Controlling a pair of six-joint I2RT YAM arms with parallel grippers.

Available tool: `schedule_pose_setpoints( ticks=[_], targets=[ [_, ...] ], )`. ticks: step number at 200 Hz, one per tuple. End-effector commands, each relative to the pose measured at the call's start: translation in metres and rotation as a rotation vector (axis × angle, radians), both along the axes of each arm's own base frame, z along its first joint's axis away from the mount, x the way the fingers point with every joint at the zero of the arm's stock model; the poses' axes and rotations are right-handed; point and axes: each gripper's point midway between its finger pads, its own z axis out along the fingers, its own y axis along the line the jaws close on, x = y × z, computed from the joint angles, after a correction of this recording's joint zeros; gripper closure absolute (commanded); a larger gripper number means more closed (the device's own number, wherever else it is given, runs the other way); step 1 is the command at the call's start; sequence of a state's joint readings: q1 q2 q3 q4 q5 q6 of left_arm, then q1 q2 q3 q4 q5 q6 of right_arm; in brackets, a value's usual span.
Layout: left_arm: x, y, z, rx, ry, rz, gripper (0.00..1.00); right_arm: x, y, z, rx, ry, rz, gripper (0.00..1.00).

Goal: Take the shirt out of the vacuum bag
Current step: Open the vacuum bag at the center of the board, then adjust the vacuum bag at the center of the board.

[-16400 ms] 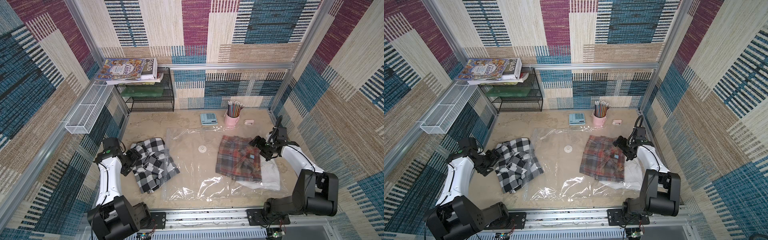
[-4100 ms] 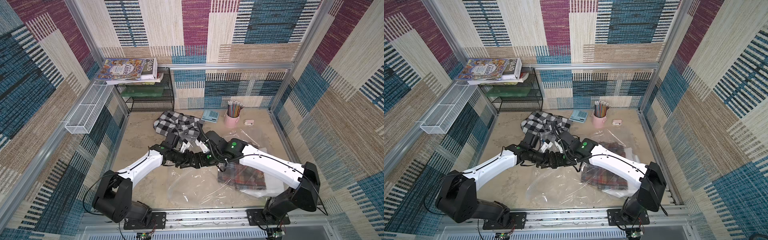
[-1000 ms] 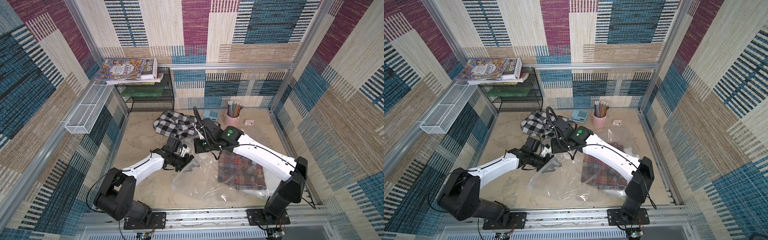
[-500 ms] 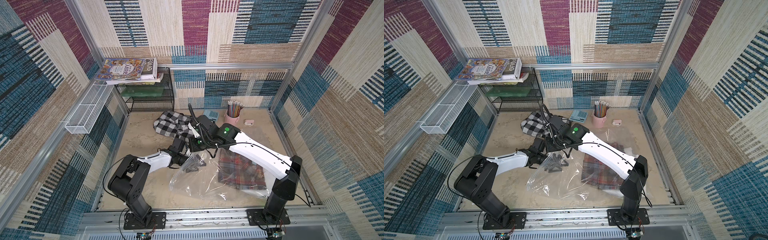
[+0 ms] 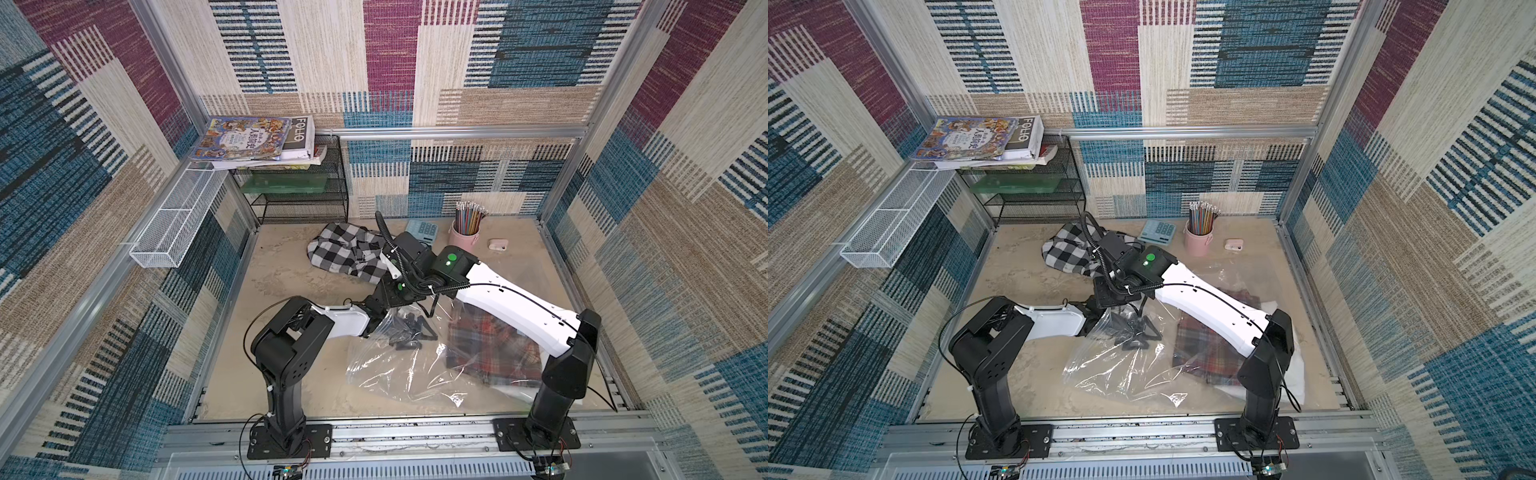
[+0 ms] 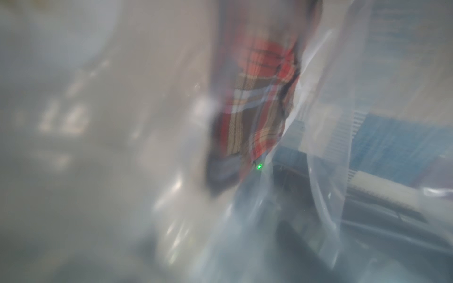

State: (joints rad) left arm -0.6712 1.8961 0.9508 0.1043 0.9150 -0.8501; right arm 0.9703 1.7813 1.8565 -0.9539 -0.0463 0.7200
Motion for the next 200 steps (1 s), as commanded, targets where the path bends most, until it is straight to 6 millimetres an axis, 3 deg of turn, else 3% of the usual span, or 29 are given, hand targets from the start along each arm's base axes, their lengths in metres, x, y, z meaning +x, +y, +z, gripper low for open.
schedule_pose_setpoints(
  ticks=[1,33,91,134,160,185,200],
  targets=[
    [-0.001,-0.012,-0.003,0.021,0.044,0.014,0.23,0.000,0.035,0.033,0.192,-0.033,0.068,1.00],
    [0.000,-0.010,-0.011,0.080,0.035,0.013,0.27,0.000,0.039,0.032,0.198,-0.024,0.079,1.00],
    [0.009,0.027,-0.031,0.160,0.065,0.116,0.41,0.018,0.032,0.024,0.228,-0.003,0.109,1.00],
    [0.023,0.065,-0.033,0.180,0.070,0.215,0.45,0.023,0.067,0.025,0.264,0.036,0.277,1.00],
    [0.019,0.083,-0.035,0.218,0.066,0.232,0.45,0.023,0.096,0.030,0.289,0.050,0.348,1.00],
    [0.013,0.096,-0.042,0.234,0.085,0.259,0.49,0.023,0.101,0.028,0.282,0.057,0.354,1.00],
    [0.011,0.097,-0.045,0.234,0.087,0.261,0.50,0.021,0.095,0.029,0.280,0.057,0.351,0.83]
  ],
)
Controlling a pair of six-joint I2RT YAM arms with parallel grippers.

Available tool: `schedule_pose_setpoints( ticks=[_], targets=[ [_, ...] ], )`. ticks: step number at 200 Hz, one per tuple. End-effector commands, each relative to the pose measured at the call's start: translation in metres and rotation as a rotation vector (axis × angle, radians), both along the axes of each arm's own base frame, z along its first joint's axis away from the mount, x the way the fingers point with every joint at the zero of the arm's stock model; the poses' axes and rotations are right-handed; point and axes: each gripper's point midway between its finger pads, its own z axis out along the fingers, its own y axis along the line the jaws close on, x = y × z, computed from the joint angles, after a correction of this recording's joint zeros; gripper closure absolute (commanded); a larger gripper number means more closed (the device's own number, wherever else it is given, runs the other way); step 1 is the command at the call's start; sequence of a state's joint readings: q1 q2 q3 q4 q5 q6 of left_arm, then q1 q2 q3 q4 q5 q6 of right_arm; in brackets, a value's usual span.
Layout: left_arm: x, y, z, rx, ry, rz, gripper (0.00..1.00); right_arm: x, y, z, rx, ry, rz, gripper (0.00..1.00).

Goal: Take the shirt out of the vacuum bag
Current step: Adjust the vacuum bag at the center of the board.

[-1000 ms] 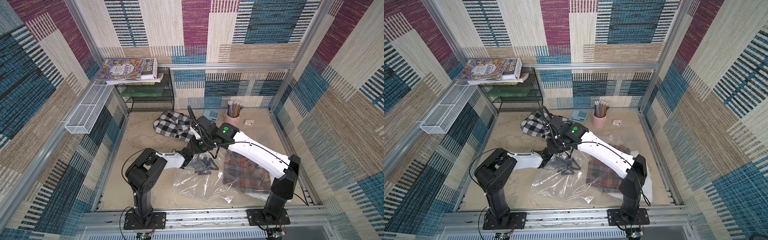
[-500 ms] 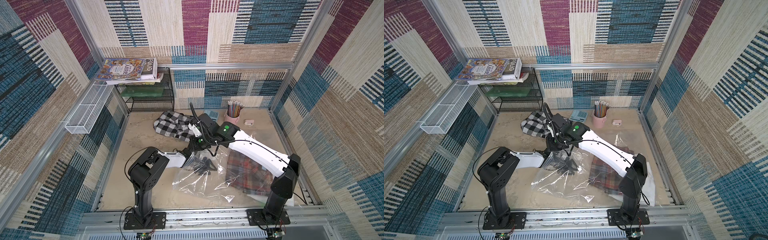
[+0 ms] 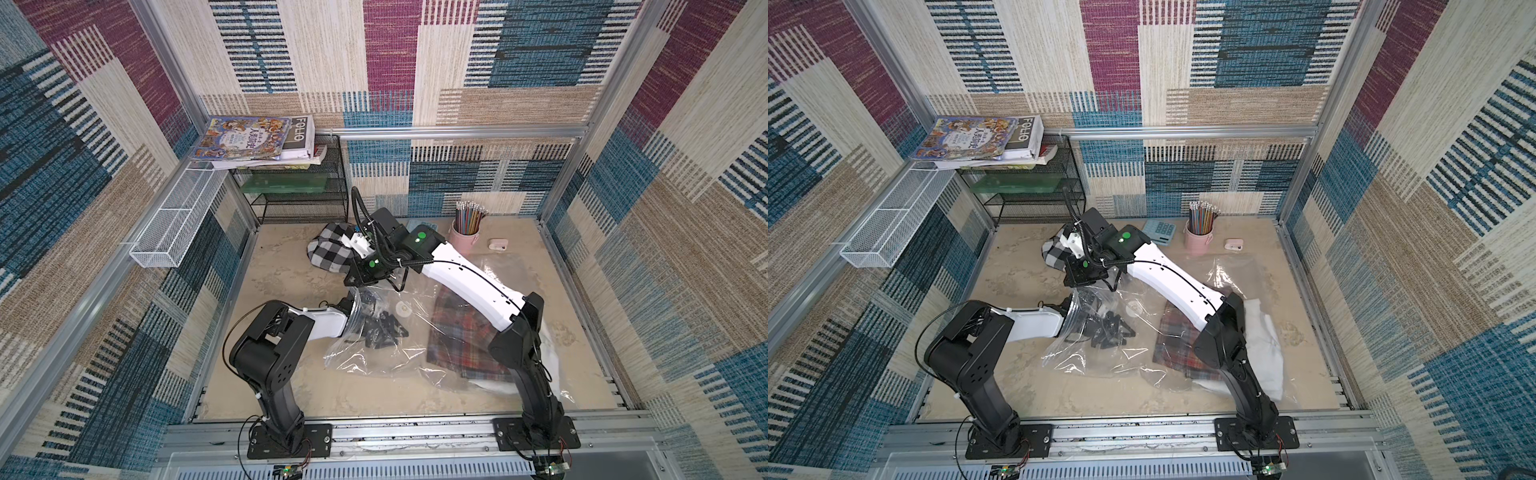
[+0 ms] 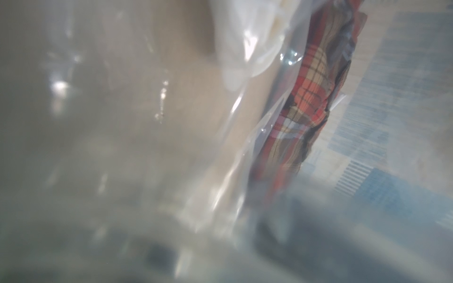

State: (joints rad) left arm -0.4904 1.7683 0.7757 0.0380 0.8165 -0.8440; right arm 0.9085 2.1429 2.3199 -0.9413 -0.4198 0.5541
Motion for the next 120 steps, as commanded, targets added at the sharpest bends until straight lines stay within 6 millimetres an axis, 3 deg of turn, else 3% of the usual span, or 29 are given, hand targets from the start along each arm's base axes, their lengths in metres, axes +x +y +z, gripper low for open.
schedule_pose_setpoints(
  ticks=[1,17,36,51,82,103,120],
  targets=[
    [-0.010,0.016,-0.022,0.097,0.052,0.029,0.50,-0.009,0.001,0.012,0.047,-0.009,0.051,0.82],
    [-0.009,0.015,-0.024,0.096,0.053,0.028,0.51,-0.007,-0.011,0.019,0.057,-0.015,0.027,0.52],
    [-0.007,0.013,-0.025,0.097,0.056,0.023,0.49,-0.003,-0.031,0.039,0.099,-0.037,-0.019,0.28],
    [-0.005,0.014,-0.026,0.104,0.055,0.024,0.47,0.001,-0.054,0.054,0.130,-0.050,-0.074,0.17],
    [-0.006,0.019,-0.023,0.123,0.048,0.023,0.43,0.017,-0.119,0.071,0.131,-0.085,-0.231,0.10],
    [-0.005,0.022,-0.020,0.118,0.038,0.029,0.40,0.029,-0.182,0.056,0.073,-0.060,-0.390,0.10],
    [-0.005,0.021,-0.018,0.107,0.034,0.020,0.38,0.035,-0.247,0.031,0.004,-0.048,-0.570,0.10]
  ],
)
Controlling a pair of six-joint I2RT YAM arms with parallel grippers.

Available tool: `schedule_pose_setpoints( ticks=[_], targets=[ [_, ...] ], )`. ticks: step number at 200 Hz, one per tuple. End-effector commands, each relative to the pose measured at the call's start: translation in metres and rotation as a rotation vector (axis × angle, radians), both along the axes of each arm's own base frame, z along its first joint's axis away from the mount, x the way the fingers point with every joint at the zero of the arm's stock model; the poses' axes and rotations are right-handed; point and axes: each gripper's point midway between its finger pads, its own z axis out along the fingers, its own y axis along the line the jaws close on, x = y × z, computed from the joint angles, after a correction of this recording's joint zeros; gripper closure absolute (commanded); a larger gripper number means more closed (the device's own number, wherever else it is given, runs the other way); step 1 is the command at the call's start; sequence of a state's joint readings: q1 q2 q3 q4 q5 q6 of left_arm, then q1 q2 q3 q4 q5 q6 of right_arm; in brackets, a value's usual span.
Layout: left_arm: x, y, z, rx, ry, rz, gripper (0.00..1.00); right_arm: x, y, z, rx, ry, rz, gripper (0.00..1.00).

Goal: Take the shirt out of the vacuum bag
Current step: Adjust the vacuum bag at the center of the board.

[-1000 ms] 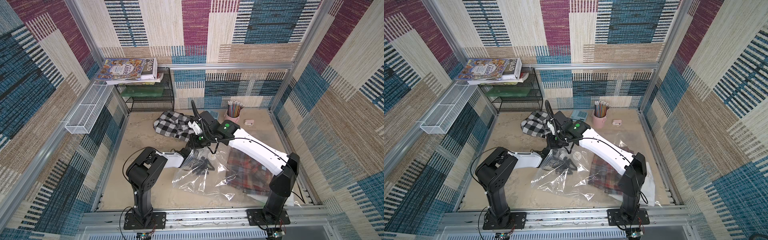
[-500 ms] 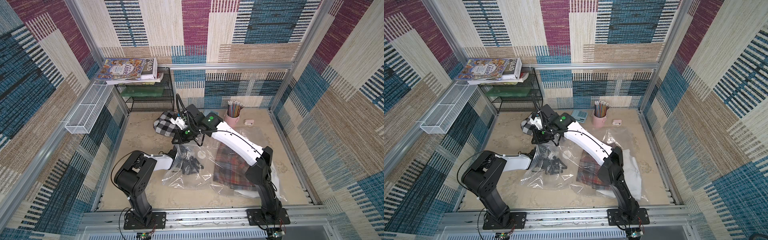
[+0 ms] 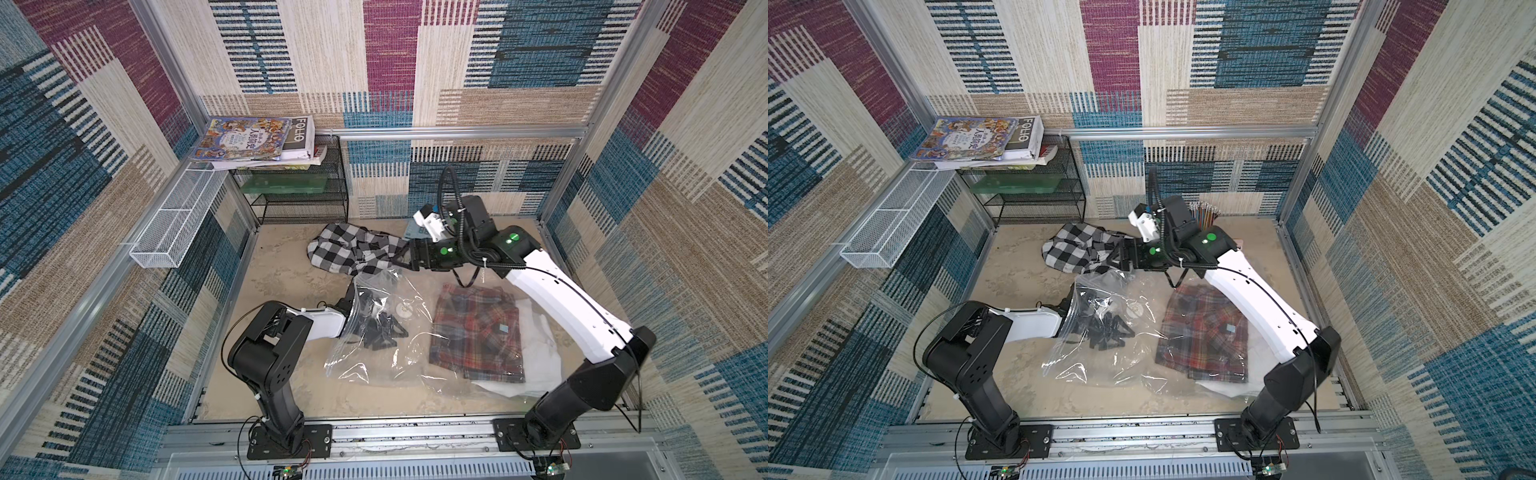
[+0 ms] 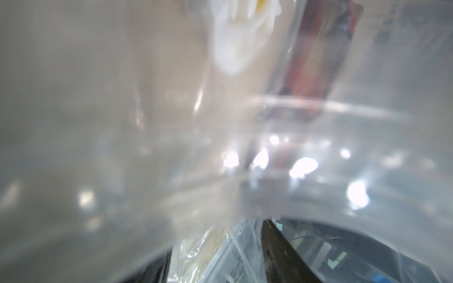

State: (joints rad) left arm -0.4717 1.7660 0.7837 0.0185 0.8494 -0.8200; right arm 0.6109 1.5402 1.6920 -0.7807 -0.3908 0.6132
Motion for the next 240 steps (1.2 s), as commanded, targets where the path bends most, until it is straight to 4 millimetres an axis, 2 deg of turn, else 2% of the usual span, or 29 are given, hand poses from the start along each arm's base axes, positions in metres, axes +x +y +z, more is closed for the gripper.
schedule_pose_setpoints(
  ticks=[1,23,50,68,90,105,123,138,160,169,185,217,240],
  targets=[
    [-0.006,0.018,-0.023,0.130,0.031,0.031,0.38,0.008,-0.073,-0.026,-0.073,0.046,-0.227,0.10],
    [-0.007,0.019,-0.022,0.133,0.022,0.024,0.38,0.004,-0.158,-0.053,-0.094,0.064,-0.444,0.11],
    [-0.006,0.020,-0.022,0.137,0.019,0.023,0.36,-0.017,-0.252,-0.089,-0.186,0.083,-0.705,0.10],
    [-0.005,0.019,-0.022,0.135,0.021,0.026,0.35,-0.035,-0.296,-0.123,-0.239,0.156,-0.834,0.10],
    [-0.003,0.017,-0.021,0.128,0.022,0.026,0.34,-0.051,-0.335,-0.157,-0.251,0.229,-0.957,0.10],
    [-0.003,0.016,-0.020,0.123,0.021,0.023,0.34,-0.055,-0.352,-0.172,-0.240,0.242,-0.992,0.10],
    [-0.002,0.016,-0.020,0.124,0.023,0.019,0.33,-0.053,-0.353,-0.186,-0.209,0.271,-0.950,0.11],
    [-0.002,0.016,-0.019,0.121,0.024,0.019,0.33,-0.062,-0.375,-0.197,-0.286,0.347,-1.011,0.11],
    [-0.002,0.015,-0.018,0.119,0.023,0.017,0.33,-0.065,-0.402,-0.203,-0.236,0.358,-1.051,0.11],
    [-0.002,0.015,-0.018,0.118,0.025,0.017,0.33,-0.059,-0.410,-0.201,-0.217,0.331,-1.058,0.10],
    [-0.002,0.014,-0.019,0.112,0.029,0.012,0.33,-0.043,-0.414,-0.200,-0.191,0.307,-1.015,0.09],
    [-0.001,0.013,-0.018,0.108,0.030,0.009,0.33,-0.012,-0.423,-0.217,-0.140,0.288,-0.941,0.08],
    [0.001,0.011,-0.016,0.103,0.027,0.010,0.33,0.000,-0.433,-0.234,-0.153,0.312,-0.926,0.08]
  ],
)
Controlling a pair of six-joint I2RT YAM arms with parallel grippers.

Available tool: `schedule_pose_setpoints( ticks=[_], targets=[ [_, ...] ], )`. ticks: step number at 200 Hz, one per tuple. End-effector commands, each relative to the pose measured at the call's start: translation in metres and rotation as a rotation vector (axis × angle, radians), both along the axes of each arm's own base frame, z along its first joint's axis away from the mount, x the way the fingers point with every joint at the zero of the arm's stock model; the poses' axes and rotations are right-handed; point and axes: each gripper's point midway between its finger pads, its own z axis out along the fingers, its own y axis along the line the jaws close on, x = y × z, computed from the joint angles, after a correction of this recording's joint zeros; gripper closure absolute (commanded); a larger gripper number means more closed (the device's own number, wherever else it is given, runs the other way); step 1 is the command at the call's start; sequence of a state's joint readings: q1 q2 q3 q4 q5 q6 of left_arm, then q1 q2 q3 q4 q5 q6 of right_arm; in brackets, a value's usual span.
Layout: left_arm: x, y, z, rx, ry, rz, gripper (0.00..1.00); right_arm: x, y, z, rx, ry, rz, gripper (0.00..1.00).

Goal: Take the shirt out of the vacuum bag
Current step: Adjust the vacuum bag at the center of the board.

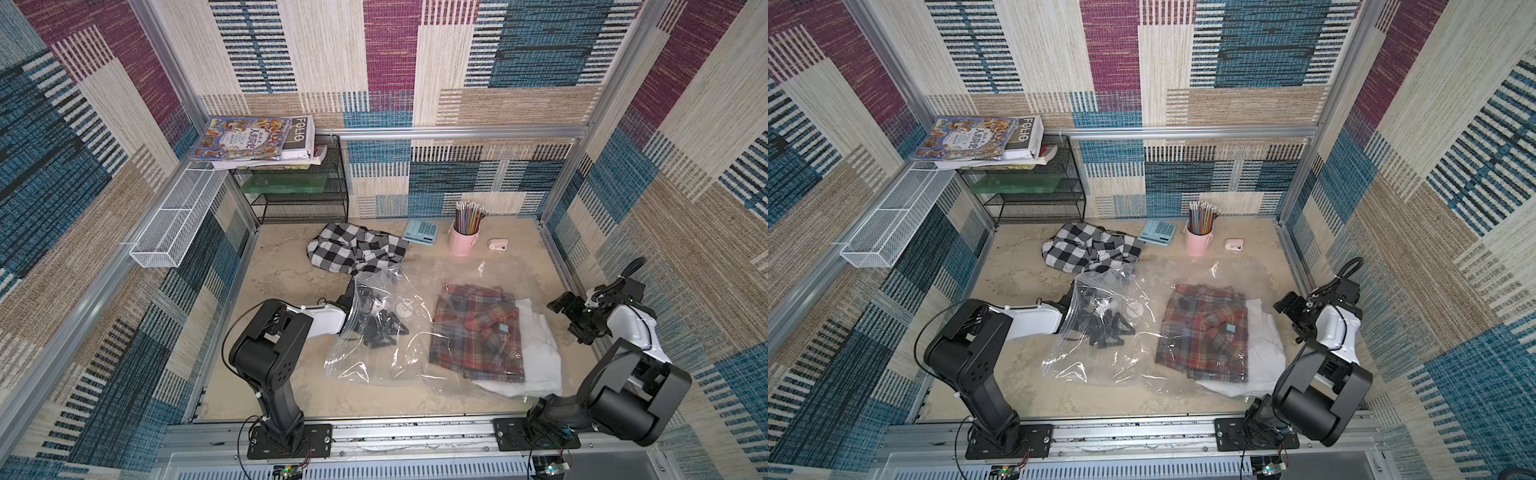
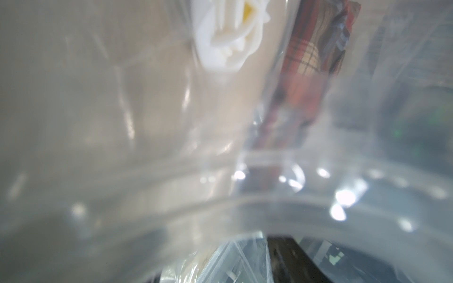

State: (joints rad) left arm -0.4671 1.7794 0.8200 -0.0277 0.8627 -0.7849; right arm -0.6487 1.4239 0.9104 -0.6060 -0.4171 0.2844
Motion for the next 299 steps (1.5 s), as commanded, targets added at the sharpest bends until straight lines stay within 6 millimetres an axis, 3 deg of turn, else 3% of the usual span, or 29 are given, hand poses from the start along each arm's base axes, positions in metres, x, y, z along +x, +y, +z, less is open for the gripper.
schedule_pose_setpoints(
  ticks=[1,37,75,93,127,147,192,200,219,244,299],
  targets=[
    [-0.002,0.013,-0.019,0.105,0.027,0.032,0.33,0.021,-0.009,-0.004,-0.019,-0.051,0.060,0.08],
    [0.000,0.009,-0.017,0.092,0.034,0.021,0.33,0.051,-0.014,-0.022,-0.012,-0.022,0.129,0.08],
    [0.001,0.009,-0.016,0.096,0.031,0.013,0.33,0.089,0.000,-0.038,-0.007,-0.023,0.242,0.08],
    [0.001,0.010,-0.017,0.099,0.038,0.017,0.33,0.092,0.008,-0.052,0.019,0.003,0.268,0.08],
    [0.001,0.010,-0.018,0.099,0.041,0.023,0.33,0.089,0.026,-0.061,0.049,-0.001,0.304,0.12],
    [0.001,0.010,-0.018,0.098,0.043,0.022,0.33,0.085,0.036,-0.066,0.064,-0.002,0.322,0.22],
    [0.000,0.011,-0.015,0.104,0.033,0.011,0.33,0.081,0.042,-0.073,0.083,0.000,0.327,0.59],
    [0.000,0.011,-0.014,0.104,0.032,0.009,0.33,0.081,0.042,-0.072,0.085,-0.002,0.326,0.59],
    [-0.001,0.012,-0.014,0.106,0.032,0.010,0.33,0.085,0.044,-0.066,0.076,-0.018,0.329,0.71],
    [-0.001,0.011,-0.013,0.100,0.031,0.006,0.33,0.094,0.046,-0.045,0.061,-0.059,0.339,1.00],
    [0.006,0.004,0.008,0.055,-0.019,-0.019,0.27,0.114,0.056,0.041,0.029,-0.188,0.368,1.00]
  ],
)
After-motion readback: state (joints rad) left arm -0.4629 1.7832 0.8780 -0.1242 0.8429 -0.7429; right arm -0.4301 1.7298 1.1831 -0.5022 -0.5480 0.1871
